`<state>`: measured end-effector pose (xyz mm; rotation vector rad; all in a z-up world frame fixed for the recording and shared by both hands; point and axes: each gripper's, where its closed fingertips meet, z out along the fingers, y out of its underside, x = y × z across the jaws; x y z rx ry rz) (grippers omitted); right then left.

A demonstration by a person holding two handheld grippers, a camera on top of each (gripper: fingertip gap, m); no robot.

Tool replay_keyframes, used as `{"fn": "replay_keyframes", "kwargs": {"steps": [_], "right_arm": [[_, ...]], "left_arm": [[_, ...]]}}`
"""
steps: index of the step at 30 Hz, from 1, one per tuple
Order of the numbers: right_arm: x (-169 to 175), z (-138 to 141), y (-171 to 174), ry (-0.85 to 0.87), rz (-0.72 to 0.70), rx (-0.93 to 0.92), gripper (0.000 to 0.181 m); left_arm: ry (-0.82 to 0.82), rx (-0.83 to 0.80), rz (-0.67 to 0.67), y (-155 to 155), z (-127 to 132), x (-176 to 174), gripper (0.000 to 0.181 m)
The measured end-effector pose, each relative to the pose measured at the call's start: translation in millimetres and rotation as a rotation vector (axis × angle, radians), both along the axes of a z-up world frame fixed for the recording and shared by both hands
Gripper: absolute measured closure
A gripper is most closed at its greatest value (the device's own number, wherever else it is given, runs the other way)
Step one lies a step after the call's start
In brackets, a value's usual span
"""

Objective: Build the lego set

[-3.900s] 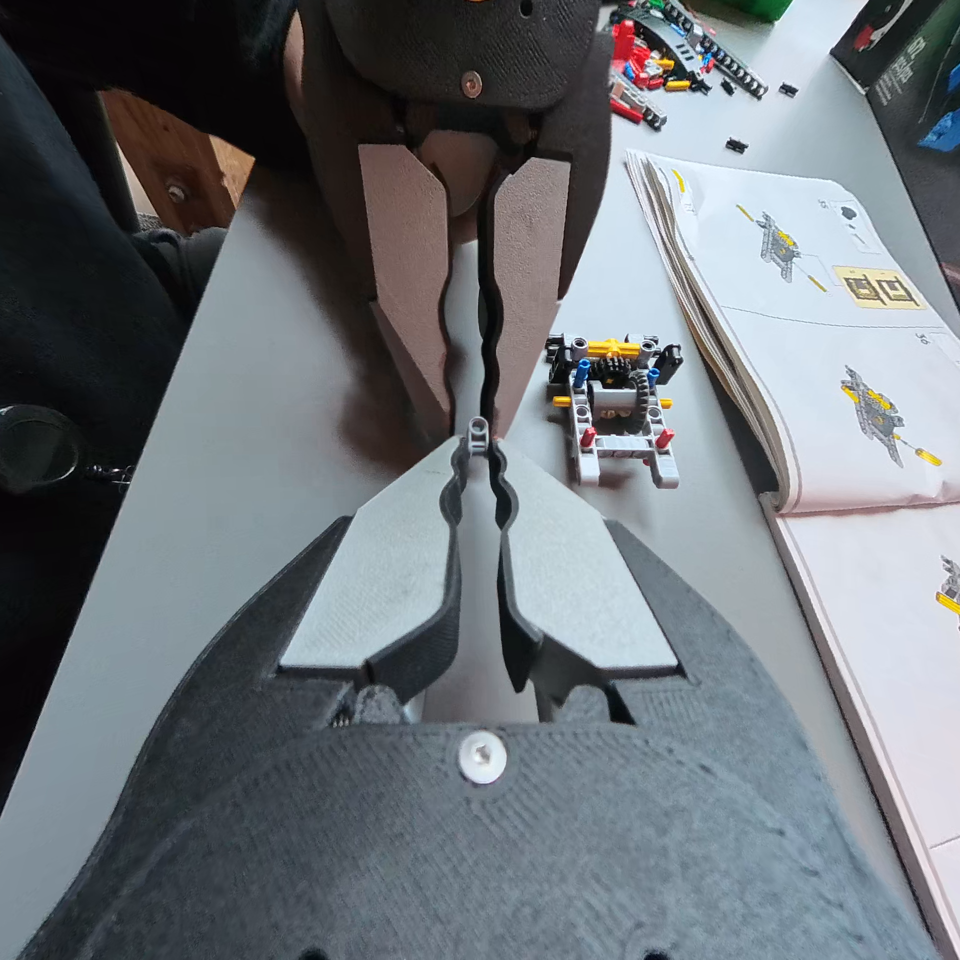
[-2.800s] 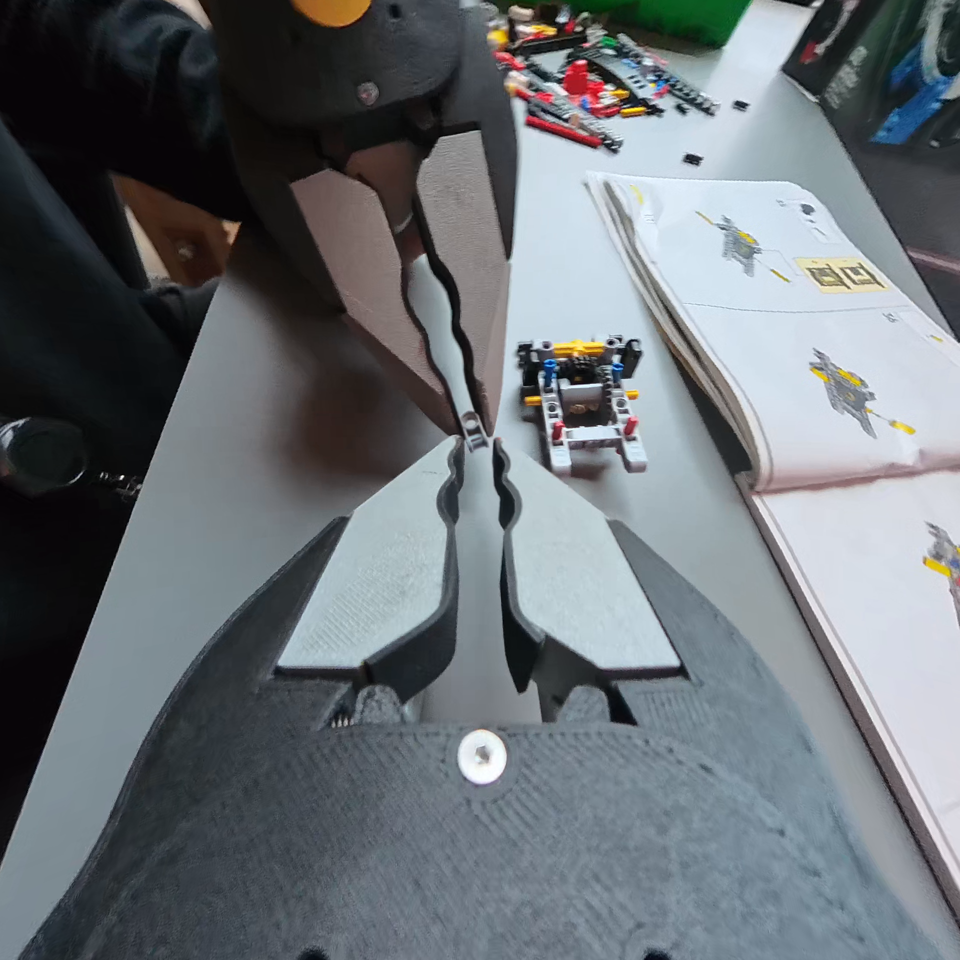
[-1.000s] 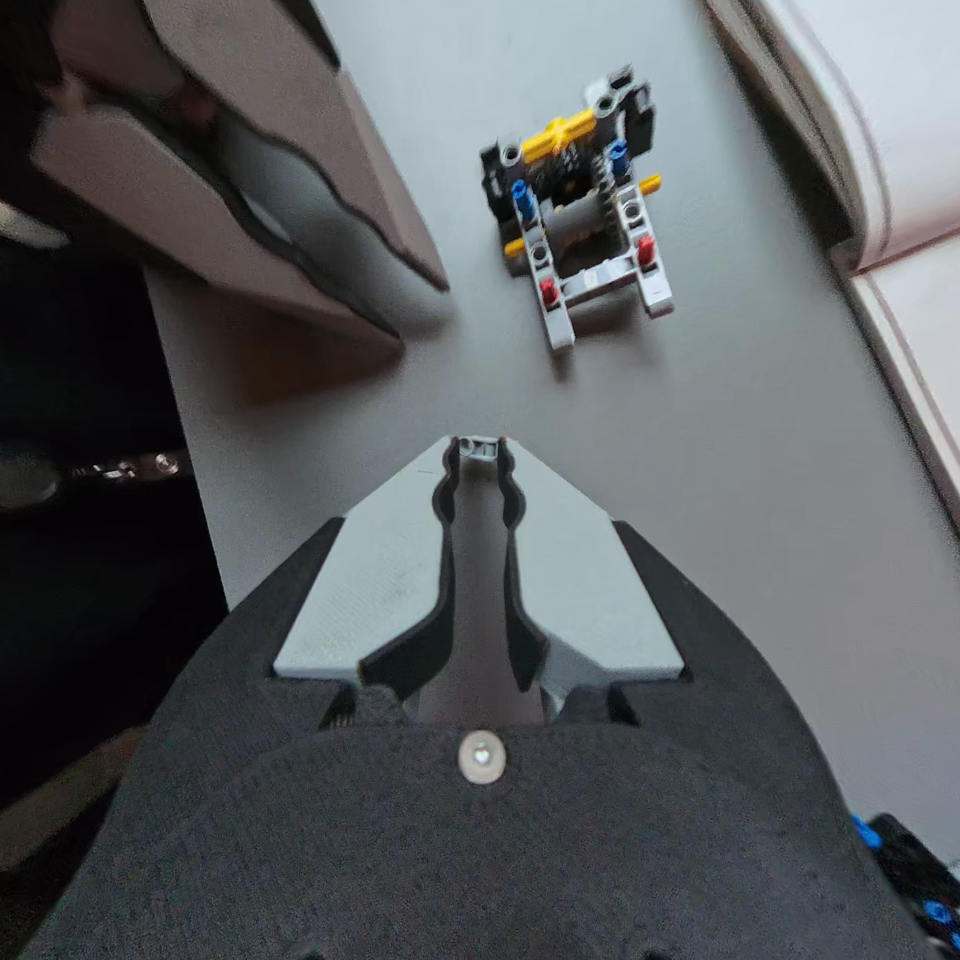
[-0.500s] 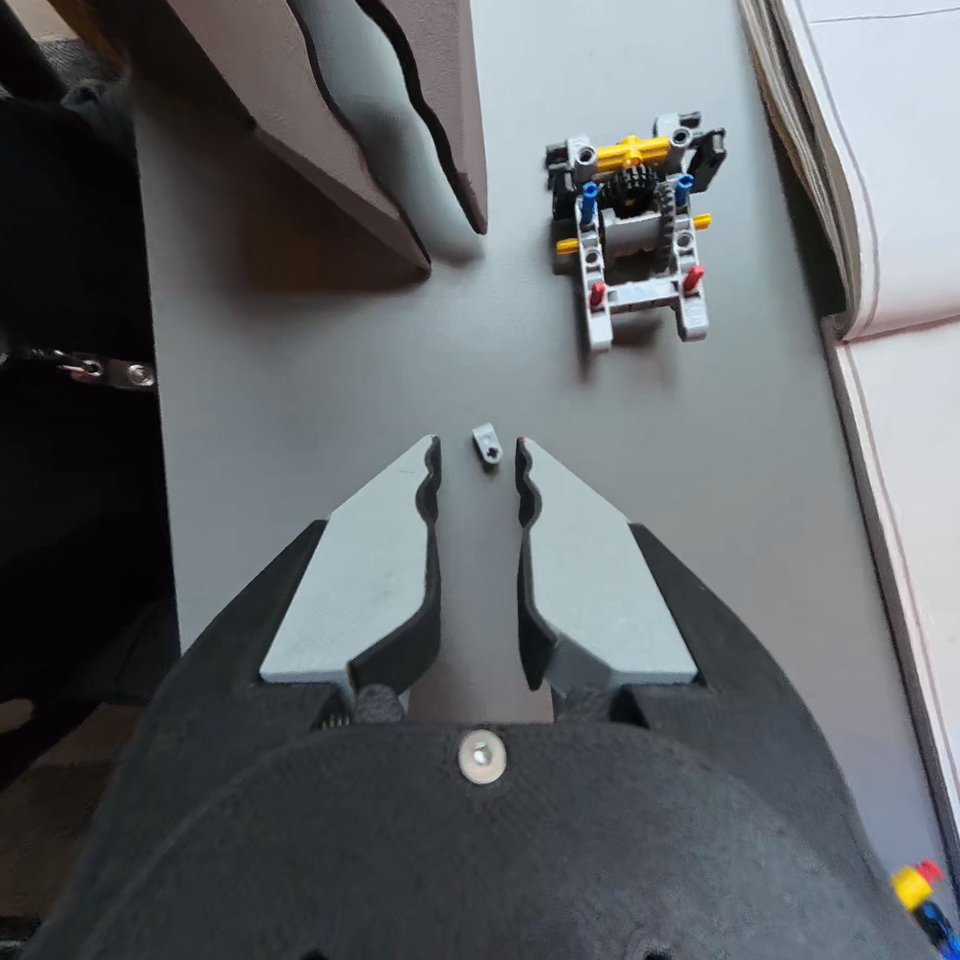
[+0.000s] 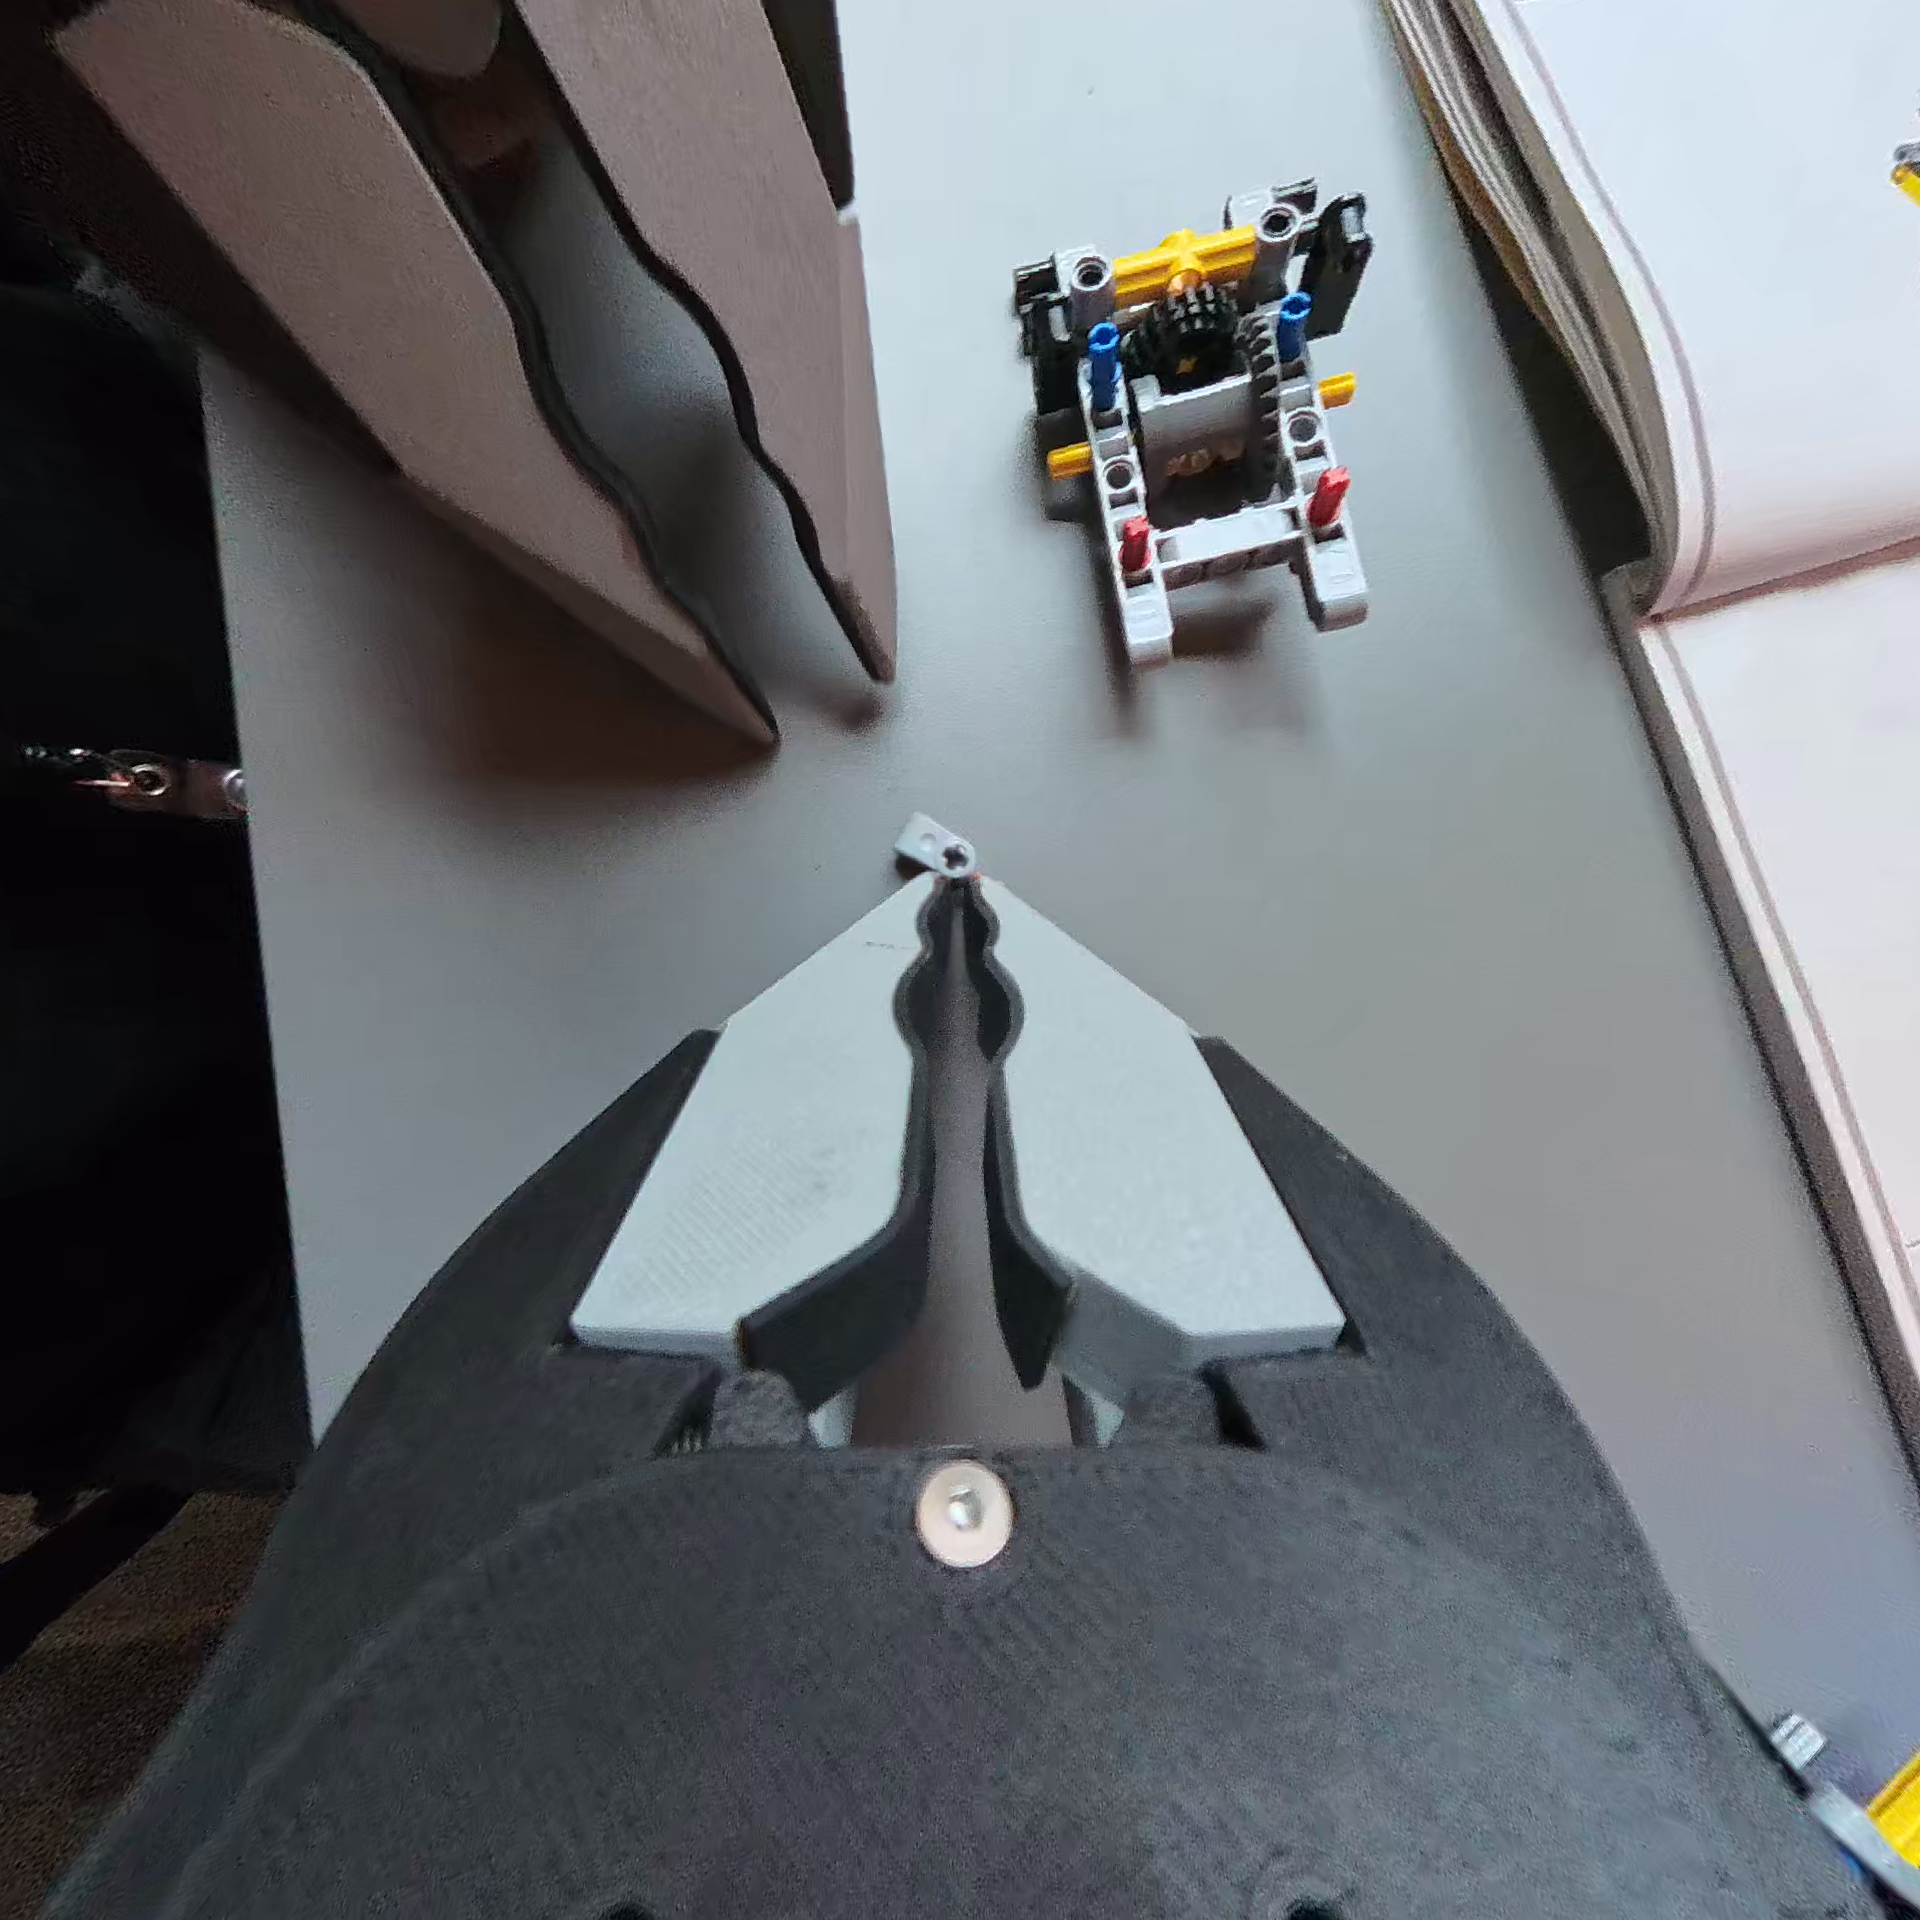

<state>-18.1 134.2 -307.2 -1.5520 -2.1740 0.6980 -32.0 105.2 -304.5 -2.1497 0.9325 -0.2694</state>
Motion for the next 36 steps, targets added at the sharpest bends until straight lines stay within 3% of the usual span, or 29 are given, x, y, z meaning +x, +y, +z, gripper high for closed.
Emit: {"fn": "replay_keyframes", "kwargs": {"steps": [5,11,15,18,20,24,29,33,36], "right_arm": [[-3.4,3.7,1.9,0.027,-0.016,-0.033,0.181],[-4.2,10.8,-3.8,0.111,0.014,-0.117,0.154],[-10.2,5.5,-5.0,0.107,0.1,-0.059,0.153],[-9.8,0.3,-8.5,0.087,0.156,-0.023,0.169],[-5.9,0.9,-6.3,0.062,0.161,0.022,0.169],[-1.9,25.3,-17.0,0.181,0.187,-0.017,0.169],[2.4,7.8,-25.6,0.135,0.141,-0.145,0.169],[-1.8,5.8,-29.8,0.17,0.14,-0.171,0.169],[-0.7,5.2,-32.0,0.162,0.16,-0.183,0.169]], "left_arm": [[-0.018,-0.022,-0.007,9.2,-0.5,6.7,0.164],[-0.037,-0.039,-0.008,9.6,-0.7,5.5,0.165],[-0.048,-0.051,-0.005,8.4,-0.9,3.2,0.166],[-0.059,-0.064,0.022,8.8,-1.1,-4.3,0.167],[-0.047,-0.06,0.049,10.4,-1.0,-12.8,0.167],[-0.041,-0.056,0.058,8.7,-0.8,-19.8,0.169],[-0.145,-0.064,-0.039,4.3,9.9,7.2,0.17],[-0.093,-0.005,-0.205,-5.7,9.9,20.9,0.181],[-0.071,0.009,-0.249,-8.3,10.0,28.0,0.181]]}}
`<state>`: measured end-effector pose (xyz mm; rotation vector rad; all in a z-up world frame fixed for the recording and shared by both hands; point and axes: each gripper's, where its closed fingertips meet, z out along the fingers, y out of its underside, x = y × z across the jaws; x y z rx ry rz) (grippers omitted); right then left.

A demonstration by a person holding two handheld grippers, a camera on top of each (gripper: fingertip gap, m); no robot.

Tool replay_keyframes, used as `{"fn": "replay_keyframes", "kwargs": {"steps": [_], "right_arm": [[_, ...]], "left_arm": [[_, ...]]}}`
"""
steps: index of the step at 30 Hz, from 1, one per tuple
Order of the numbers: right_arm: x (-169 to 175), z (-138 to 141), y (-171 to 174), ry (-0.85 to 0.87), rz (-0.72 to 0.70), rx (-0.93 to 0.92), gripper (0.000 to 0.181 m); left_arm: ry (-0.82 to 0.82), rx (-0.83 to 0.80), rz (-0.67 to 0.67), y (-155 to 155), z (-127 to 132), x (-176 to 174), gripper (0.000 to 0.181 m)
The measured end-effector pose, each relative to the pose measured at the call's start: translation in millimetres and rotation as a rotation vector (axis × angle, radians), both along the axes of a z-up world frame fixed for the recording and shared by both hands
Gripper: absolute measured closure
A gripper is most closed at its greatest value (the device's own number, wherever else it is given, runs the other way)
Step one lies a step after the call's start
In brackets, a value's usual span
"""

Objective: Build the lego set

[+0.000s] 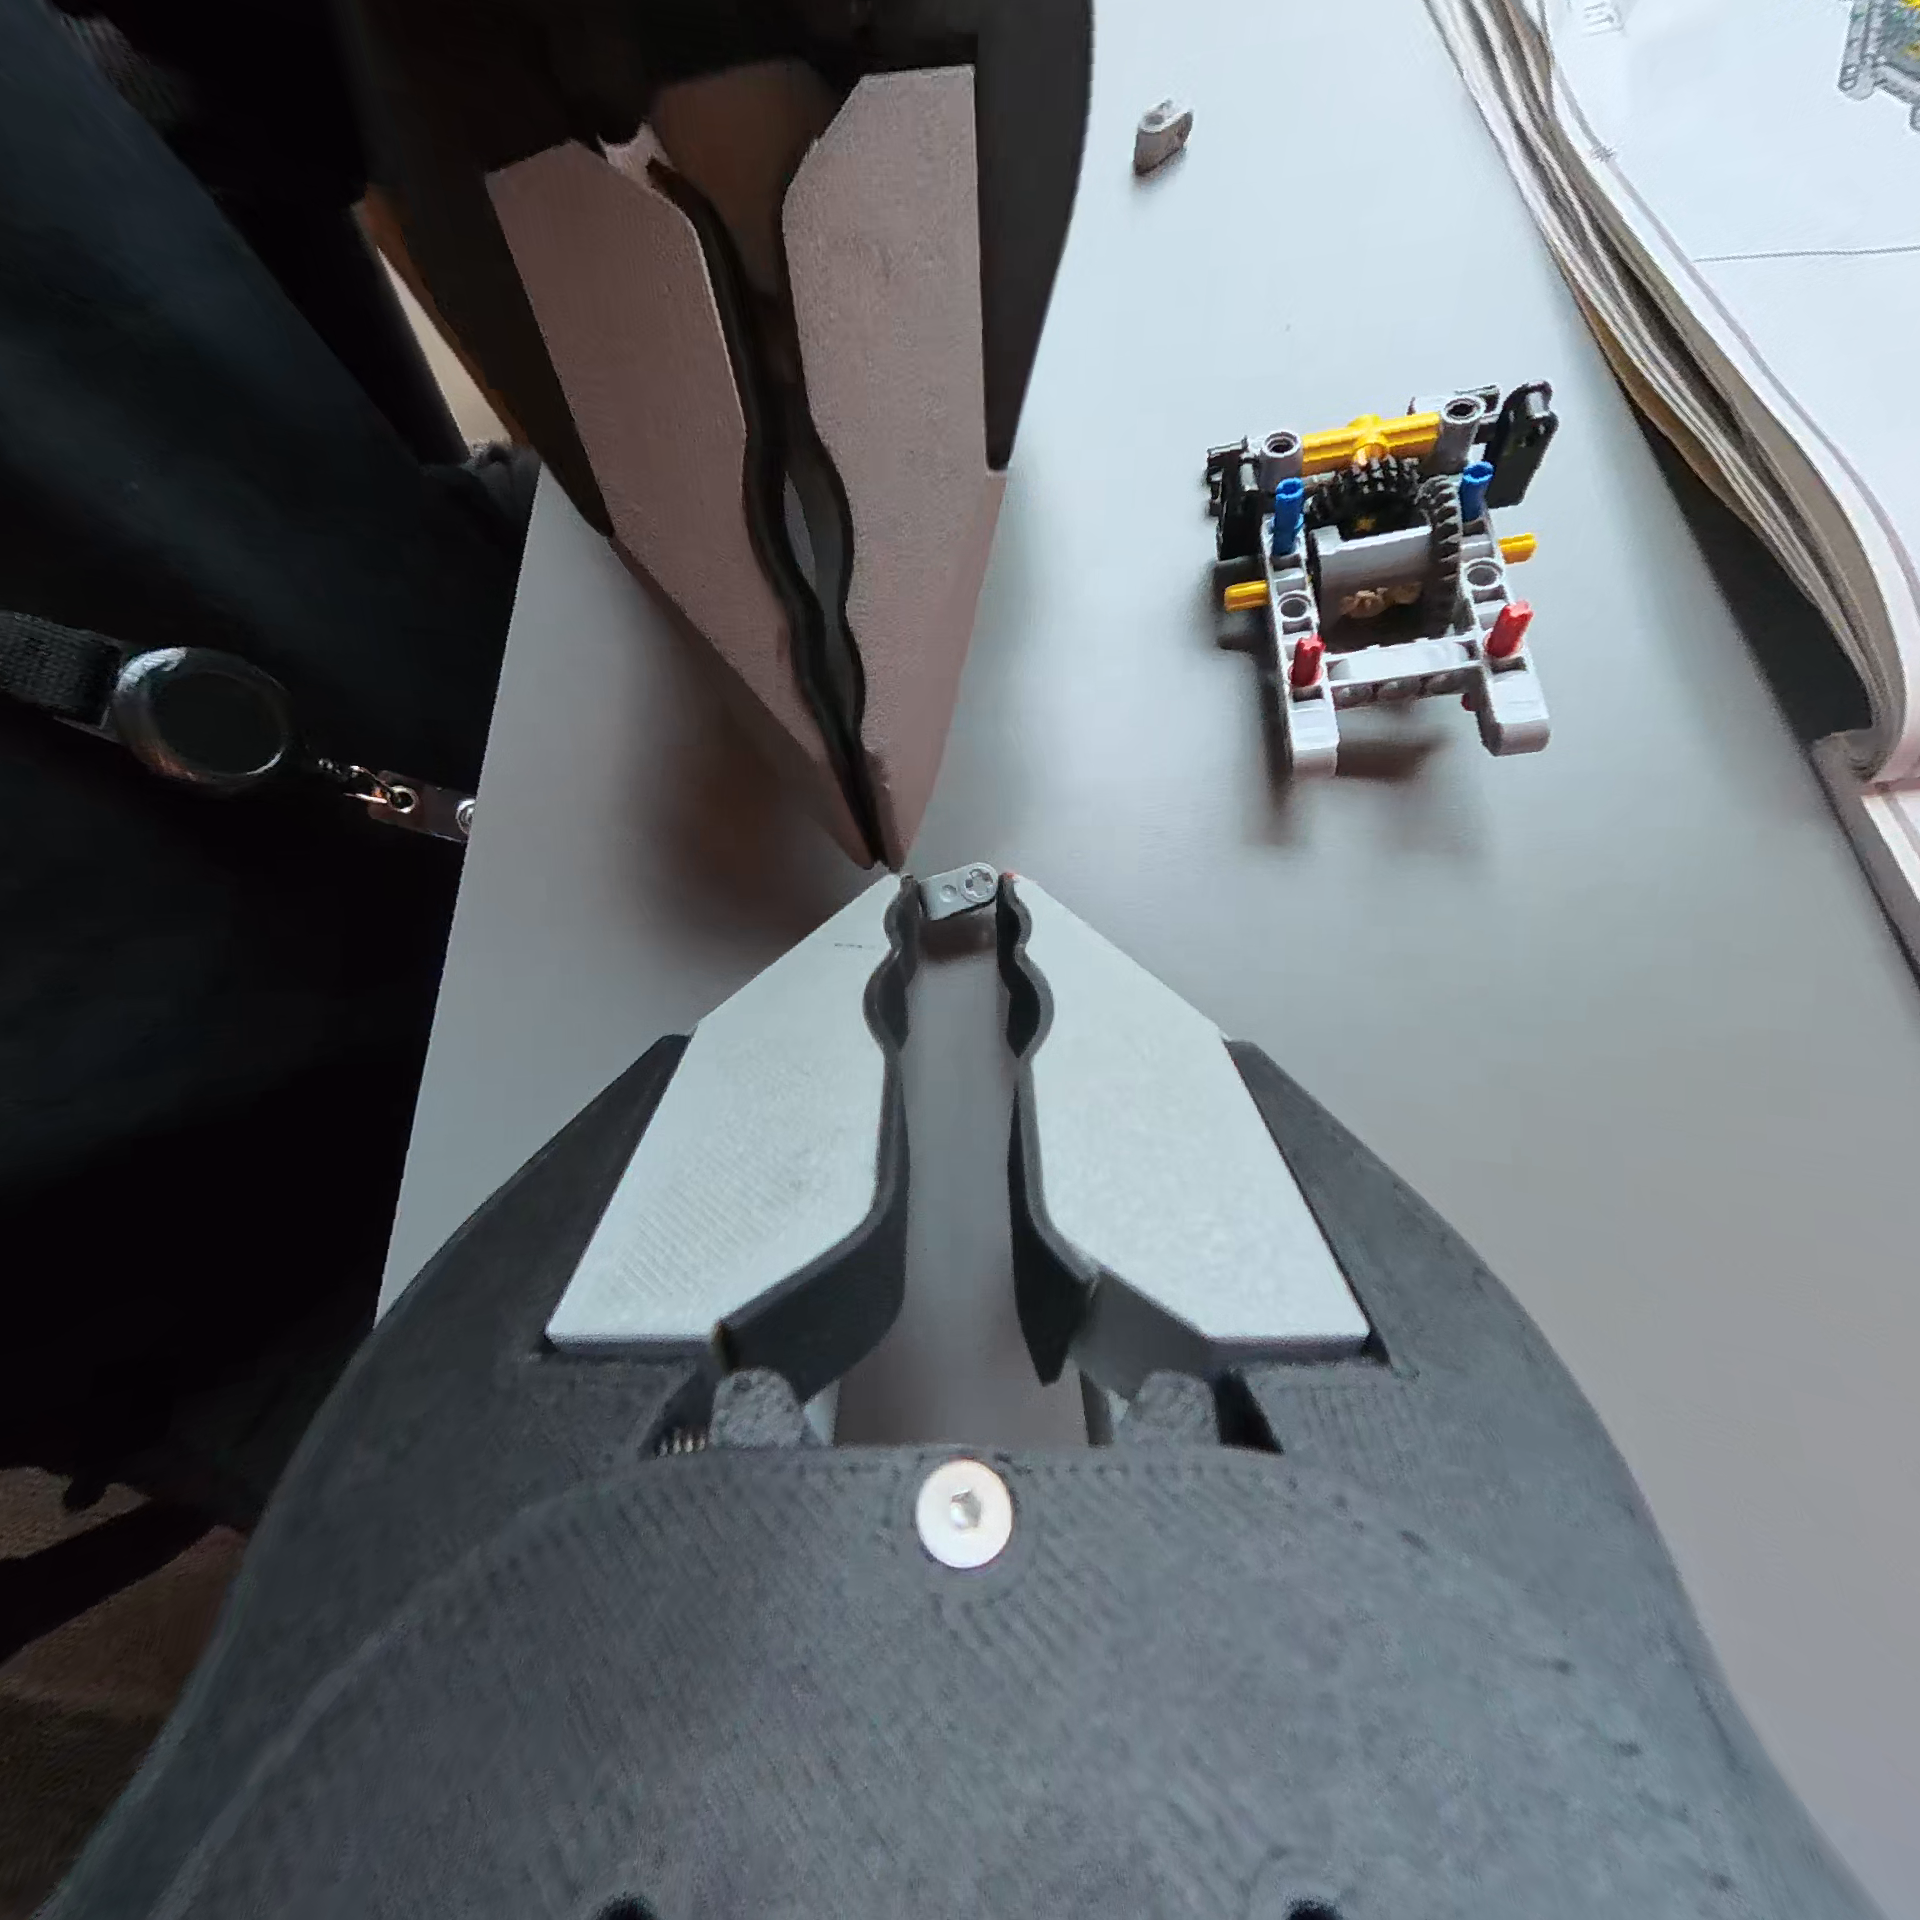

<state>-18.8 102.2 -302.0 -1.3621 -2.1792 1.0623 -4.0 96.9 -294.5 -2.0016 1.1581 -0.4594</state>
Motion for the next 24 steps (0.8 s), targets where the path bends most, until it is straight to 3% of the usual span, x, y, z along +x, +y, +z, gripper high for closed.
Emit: {"fn": "replay_keyframes", "kwargs": {"steps": [10,18,24], "right_arm": [[4.1,-2.9,-1.7,-0.015,0.016,0.004,0.165],[9.3,1.4,7.5,0.031,-0.03,0.038,0.155],[17.2,-0.4,11.8,0.001,-0.11,0.009,0.16]], "left_arm": [[0.019,-0.038,-0.027,13.0,-4.9,6.4,0.181],[0.083,0.007,-0.004,24.2,4.8,-9.0,0.181],[0.088,0.005,-0.009,20.4,0.2,-5.1,0.181]]}}
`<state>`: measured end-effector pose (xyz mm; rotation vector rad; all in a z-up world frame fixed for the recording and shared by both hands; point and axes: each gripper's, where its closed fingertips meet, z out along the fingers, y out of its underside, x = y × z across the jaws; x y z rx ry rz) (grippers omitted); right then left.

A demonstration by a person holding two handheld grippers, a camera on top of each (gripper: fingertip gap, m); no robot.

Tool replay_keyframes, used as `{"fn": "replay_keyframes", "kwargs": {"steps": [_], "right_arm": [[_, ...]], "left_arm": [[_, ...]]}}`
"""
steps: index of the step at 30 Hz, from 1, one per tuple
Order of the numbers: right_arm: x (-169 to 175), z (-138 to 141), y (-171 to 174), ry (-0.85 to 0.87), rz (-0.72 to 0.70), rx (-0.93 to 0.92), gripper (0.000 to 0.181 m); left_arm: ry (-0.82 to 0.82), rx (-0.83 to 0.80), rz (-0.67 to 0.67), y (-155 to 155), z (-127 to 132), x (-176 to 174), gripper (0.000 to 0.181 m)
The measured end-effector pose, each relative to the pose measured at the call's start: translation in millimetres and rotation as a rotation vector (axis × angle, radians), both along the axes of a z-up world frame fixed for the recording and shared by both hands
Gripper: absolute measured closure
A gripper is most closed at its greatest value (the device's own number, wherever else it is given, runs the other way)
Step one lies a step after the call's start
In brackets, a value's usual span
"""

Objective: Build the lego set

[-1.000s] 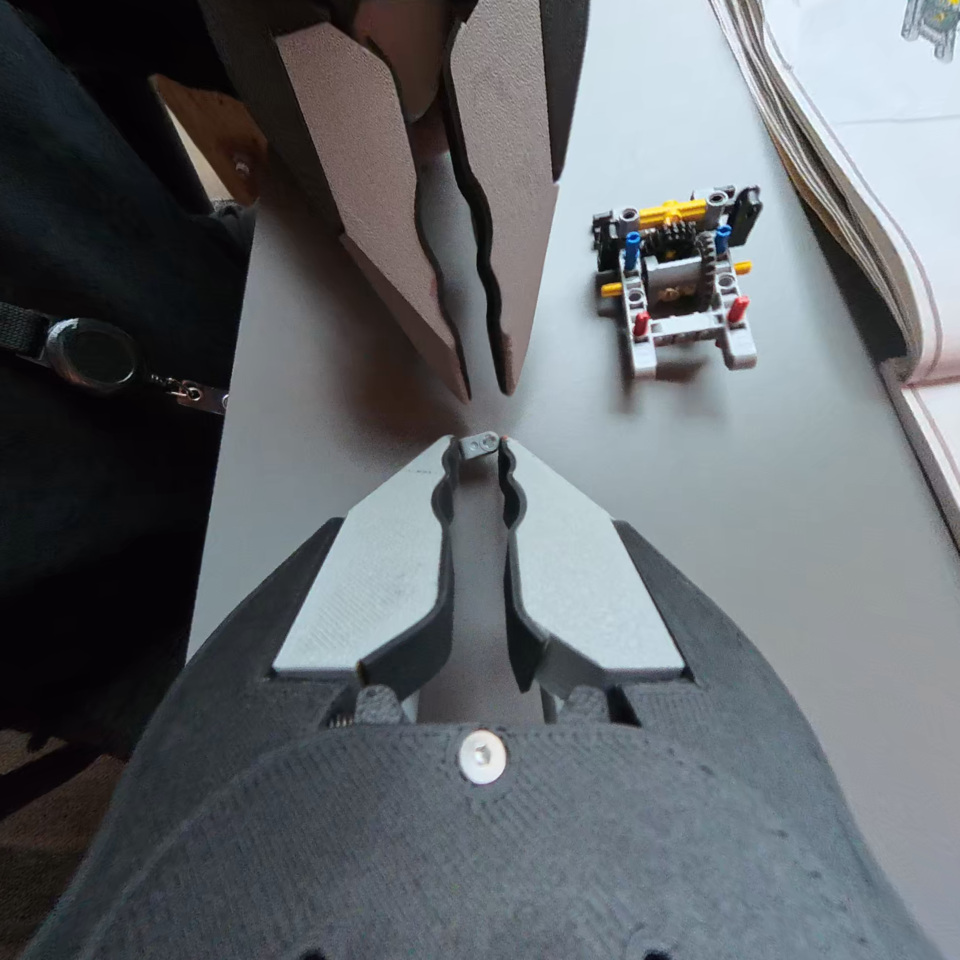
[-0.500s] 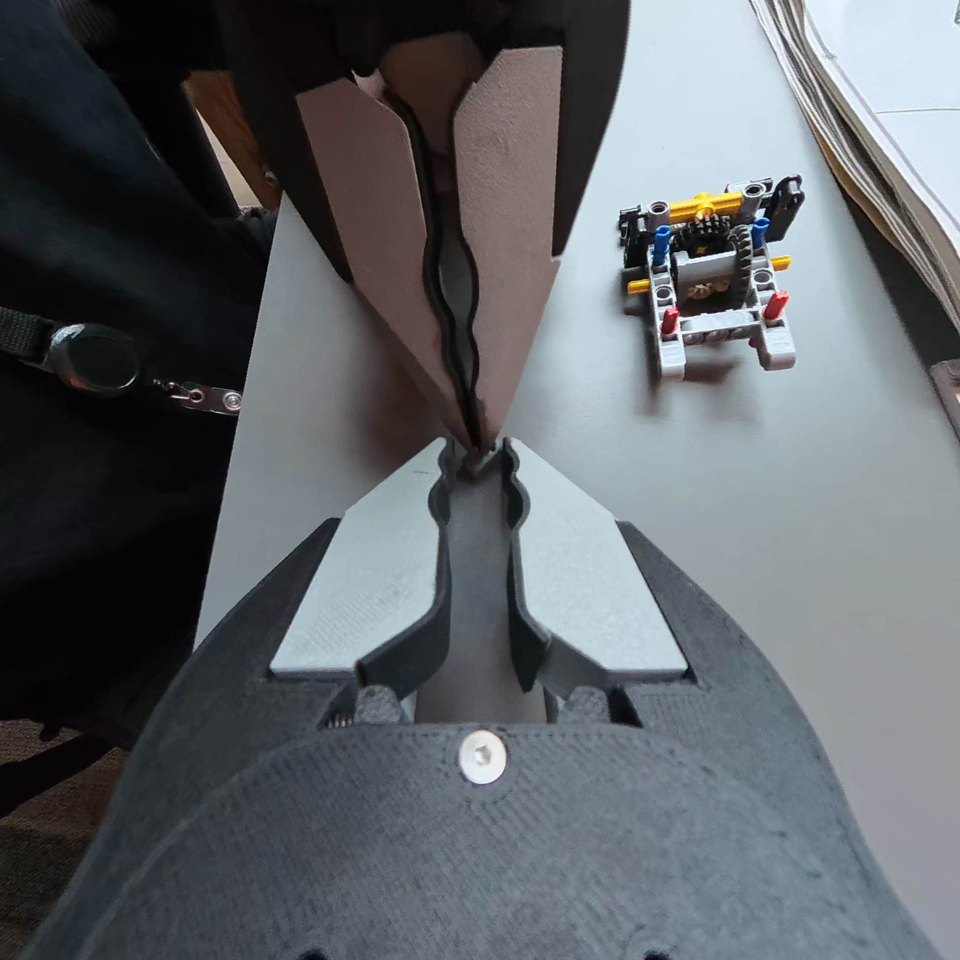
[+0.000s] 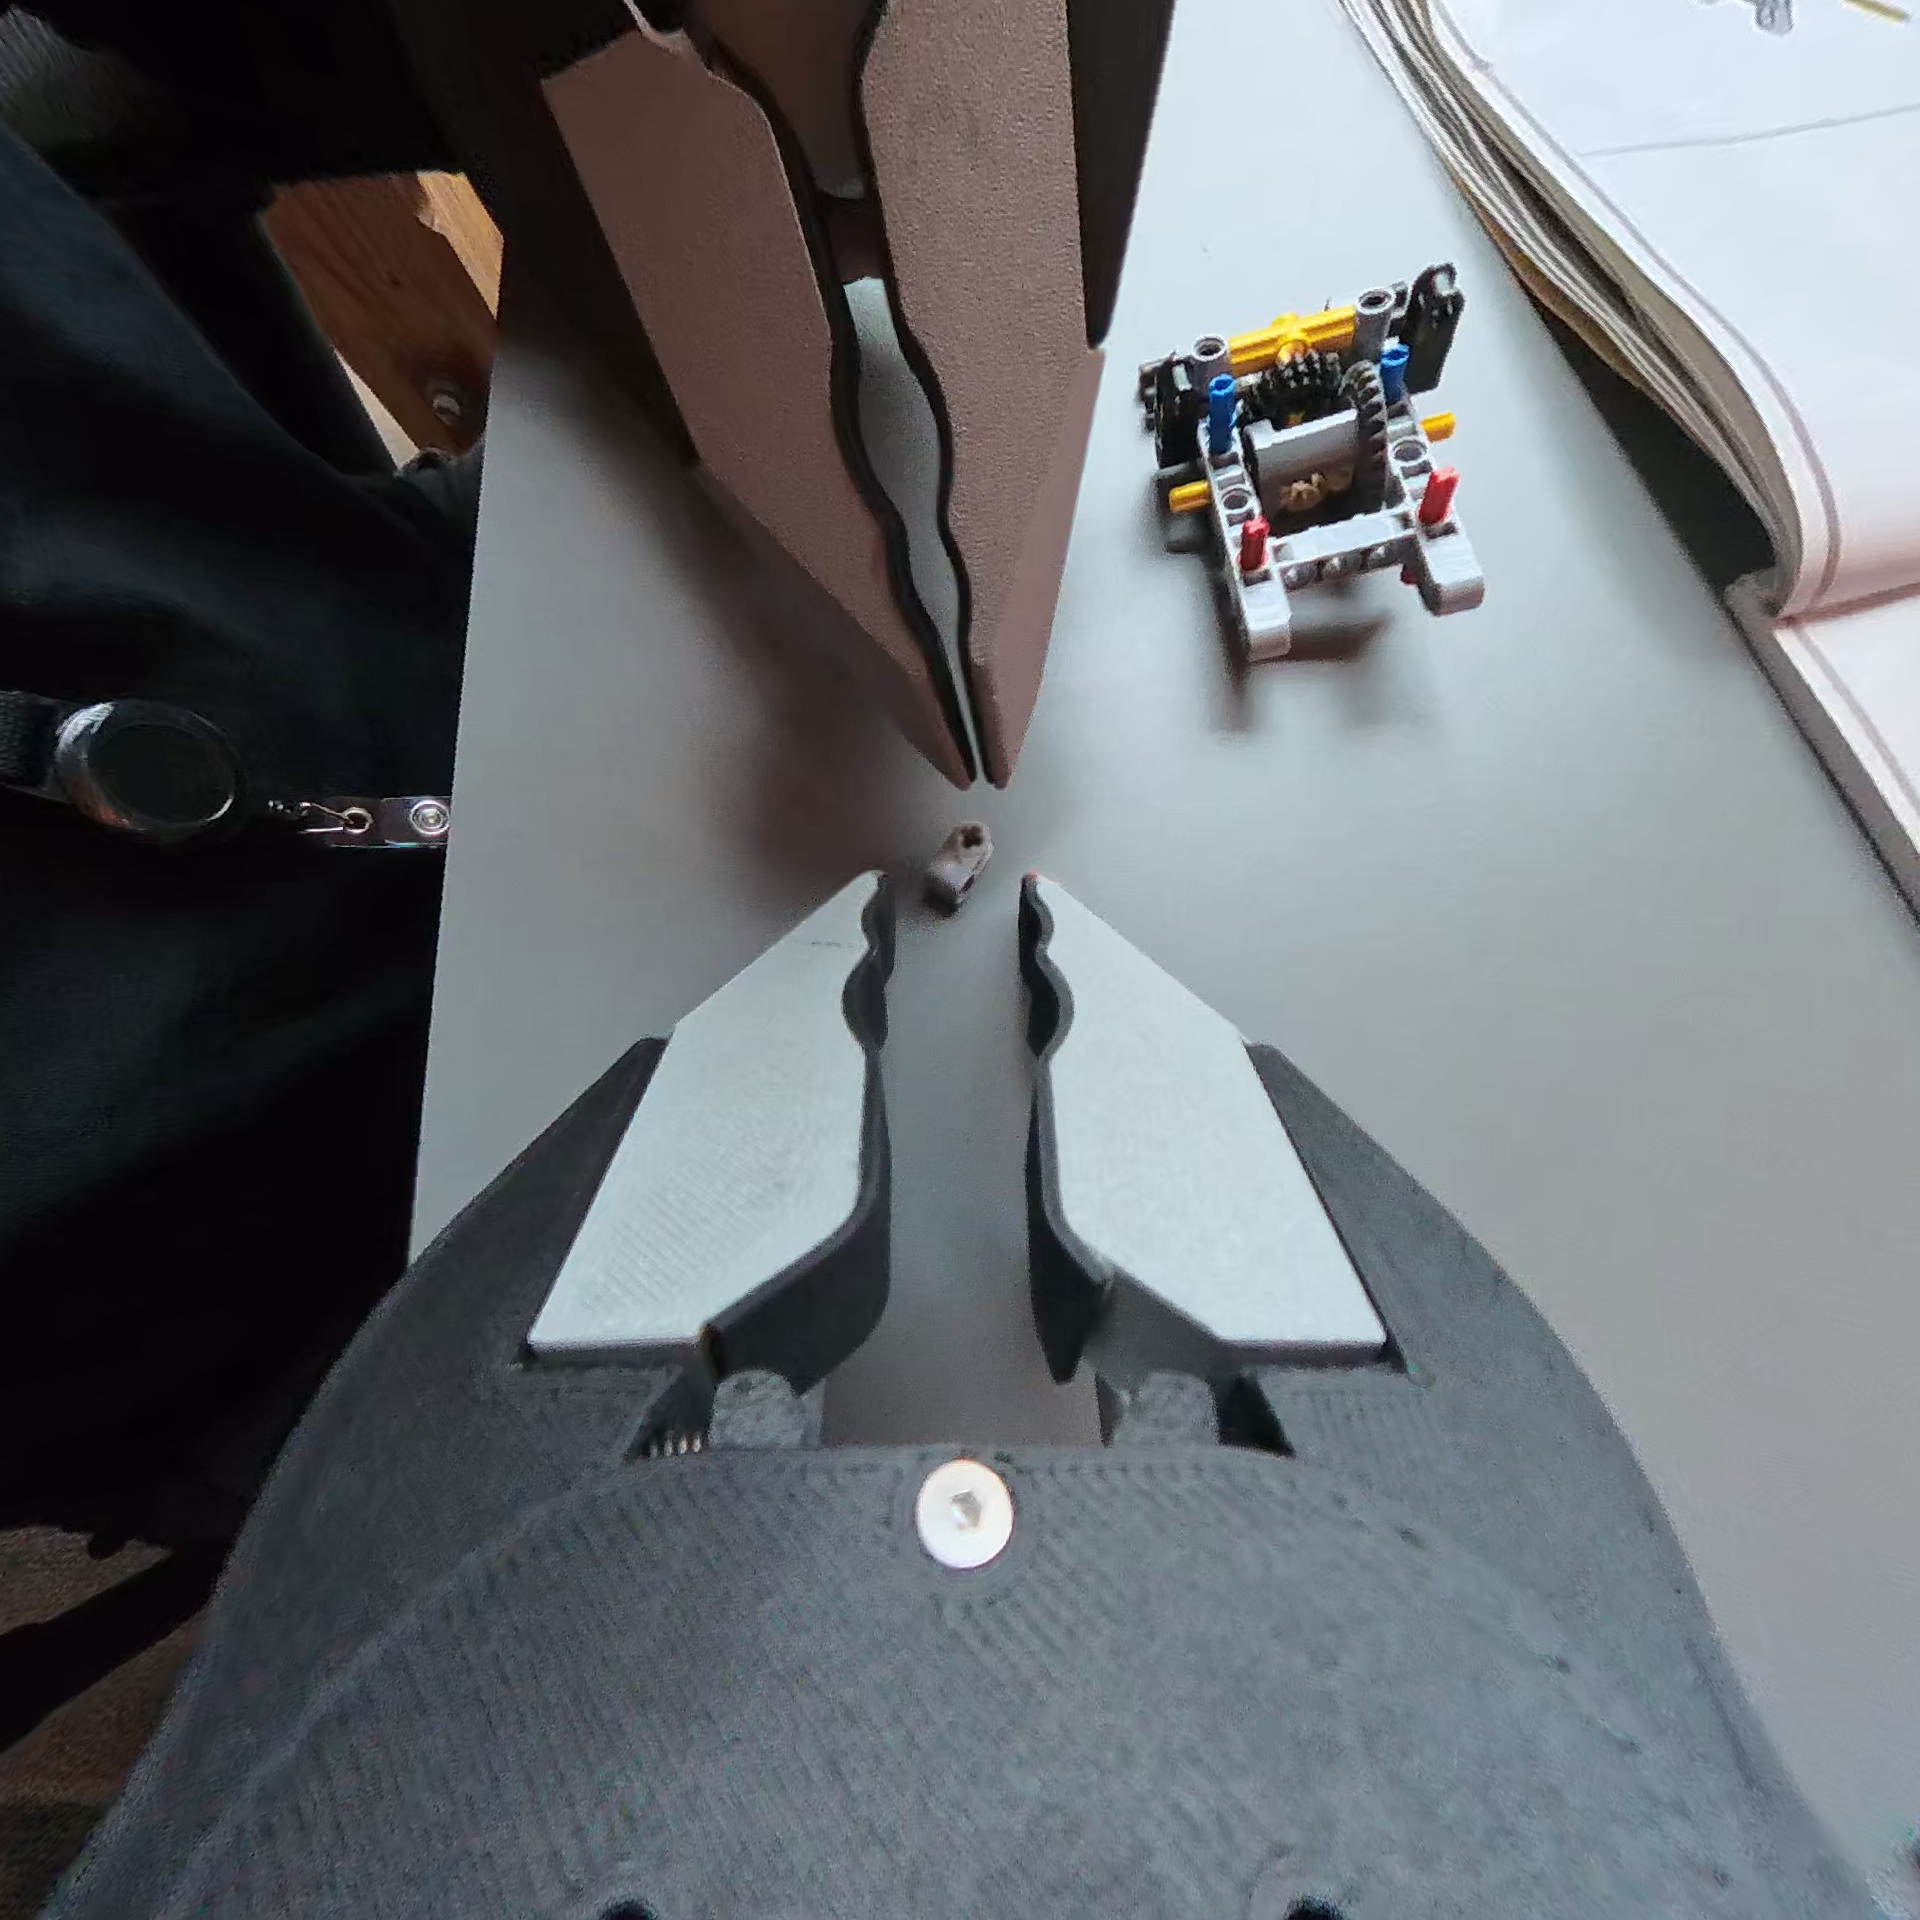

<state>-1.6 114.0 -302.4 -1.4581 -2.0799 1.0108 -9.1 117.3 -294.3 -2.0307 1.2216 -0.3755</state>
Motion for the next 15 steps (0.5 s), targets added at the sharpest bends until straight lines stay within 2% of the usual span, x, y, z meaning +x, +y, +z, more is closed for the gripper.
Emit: {"fn": "replay_keyframes", "kwargs": {"steps": [7,9,12,15], "right_arm": [[-2.9,-2.9,0.5,-0.016,-0.071,0.013,0.168],[-3.4,-3.5,1.8,-0.017,-0.078,0.037,0.177],[-2.2,-3.3,2.6,-0.005,-0.061,0.142,0.177],[0.1,-3.9,3.1,0.006,-0.01,0.333,0.177]], "left_arm": [[-0.001,-0.037,-0.002,-0.7,-8.0,1.6,0.173],[-0.009,-0.047,-0.021,-2.4,-7.7,4.5,0.171],[-0.01,-0.062,-0.037,-3.4,-8.4,6.3,0.17],[-0.002,-0.077,-0.038,-3.9,-10.4,5.1,0.169]]}}
